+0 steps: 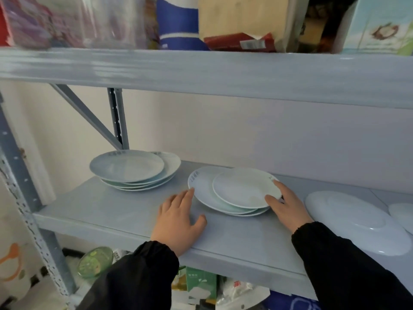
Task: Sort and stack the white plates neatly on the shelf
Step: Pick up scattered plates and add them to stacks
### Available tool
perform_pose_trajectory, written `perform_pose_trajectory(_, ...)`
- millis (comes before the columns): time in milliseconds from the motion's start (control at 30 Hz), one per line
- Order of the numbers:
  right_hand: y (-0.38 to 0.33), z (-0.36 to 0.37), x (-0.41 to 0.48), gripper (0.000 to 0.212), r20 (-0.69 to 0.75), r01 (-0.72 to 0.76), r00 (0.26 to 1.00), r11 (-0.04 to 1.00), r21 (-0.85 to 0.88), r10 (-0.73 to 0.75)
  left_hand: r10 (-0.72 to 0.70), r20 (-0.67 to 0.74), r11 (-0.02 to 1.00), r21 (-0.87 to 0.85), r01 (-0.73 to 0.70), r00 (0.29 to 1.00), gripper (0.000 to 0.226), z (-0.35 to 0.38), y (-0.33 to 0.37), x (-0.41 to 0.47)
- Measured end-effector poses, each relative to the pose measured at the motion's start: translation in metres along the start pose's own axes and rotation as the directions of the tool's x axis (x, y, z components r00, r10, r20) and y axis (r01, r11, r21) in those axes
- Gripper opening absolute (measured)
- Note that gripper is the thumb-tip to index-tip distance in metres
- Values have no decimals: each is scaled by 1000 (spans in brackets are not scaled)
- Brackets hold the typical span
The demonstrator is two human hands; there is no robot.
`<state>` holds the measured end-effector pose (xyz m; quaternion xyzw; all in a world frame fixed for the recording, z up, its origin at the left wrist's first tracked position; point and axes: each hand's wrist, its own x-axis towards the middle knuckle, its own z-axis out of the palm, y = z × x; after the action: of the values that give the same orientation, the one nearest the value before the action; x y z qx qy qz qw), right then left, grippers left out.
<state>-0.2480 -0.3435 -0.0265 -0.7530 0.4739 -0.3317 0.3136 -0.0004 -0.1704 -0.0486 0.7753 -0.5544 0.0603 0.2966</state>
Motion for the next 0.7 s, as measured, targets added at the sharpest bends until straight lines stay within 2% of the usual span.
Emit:
perform_pose_trajectory(233,2,-1,-11,39,-80,106,990,991,-80,-112,27,27,998,52,-29,999,80,4,-7,-1)
perform_pose_trajectory(400,1,-12,-36,52,-66,129,988,978,-165,-142,90,17,989,114,-92,996,78,0,-5,-6)
perform_pose_trajectory(500,7,-18,-47,61,5,172,983,908,-381,-184,245,-41,959,160,-235,969,70,-4,1,-6)
perform_pose_trajectory(567,10,-24,-55,66,15,196,975,834,-516,-220,397,-80,912,141,-384,914,63,-4,16,-8)
perform_pose_trajectory(633,13,-34,-64,72,-2,187,973,793,-580,-231,521,-78,854,72,-516,850,60,0,41,-9)
perform_pose_trajectory(700,20,-49,-72,67,-13,171,973,760,-627,-229,590,-30,807,13,-590,807,60,8,70,-10)
